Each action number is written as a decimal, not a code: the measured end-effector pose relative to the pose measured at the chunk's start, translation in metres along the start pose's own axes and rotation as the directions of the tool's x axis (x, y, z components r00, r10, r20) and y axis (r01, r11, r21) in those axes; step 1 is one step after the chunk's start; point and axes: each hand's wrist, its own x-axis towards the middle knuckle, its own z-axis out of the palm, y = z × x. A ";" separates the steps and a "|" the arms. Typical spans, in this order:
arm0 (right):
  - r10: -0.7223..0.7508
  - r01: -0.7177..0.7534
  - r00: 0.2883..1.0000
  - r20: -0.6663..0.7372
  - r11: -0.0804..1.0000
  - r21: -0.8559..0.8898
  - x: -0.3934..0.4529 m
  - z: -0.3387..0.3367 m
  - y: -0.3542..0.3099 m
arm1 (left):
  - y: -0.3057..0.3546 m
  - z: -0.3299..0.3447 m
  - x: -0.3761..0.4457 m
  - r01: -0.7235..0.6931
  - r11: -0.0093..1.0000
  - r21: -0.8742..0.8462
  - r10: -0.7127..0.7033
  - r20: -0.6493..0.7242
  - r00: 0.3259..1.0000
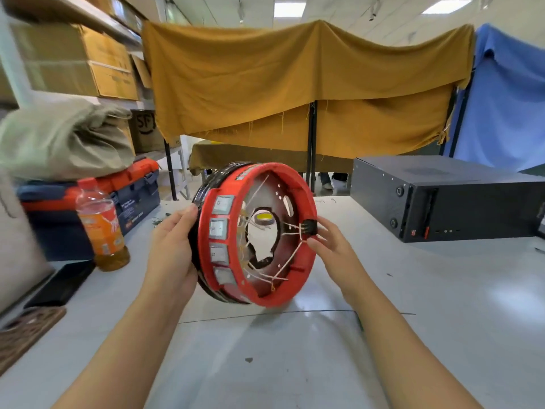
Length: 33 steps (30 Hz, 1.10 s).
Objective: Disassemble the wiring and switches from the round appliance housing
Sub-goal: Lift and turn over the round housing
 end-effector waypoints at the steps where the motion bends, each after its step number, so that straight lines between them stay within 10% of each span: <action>1: 0.010 -0.010 1.000 -0.001 1.000 0.021 0.000 0.001 -0.001 | -0.001 -0.002 0.002 0.036 0.999 -0.040 -0.037 -0.014 0.999; 13: 0.016 -0.015 1.000 -0.005 0.994 0.112 0.001 0.006 -0.006 | -0.037 -0.030 0.010 0.350 0.910 -0.224 -0.357 0.007 0.934; 33: 0.192 -0.213 0.974 -0.118 0.955 -0.207 0.019 0.005 0.021 | -0.072 -0.056 0.019 0.405 0.796 0.450 -0.405 -0.101 0.908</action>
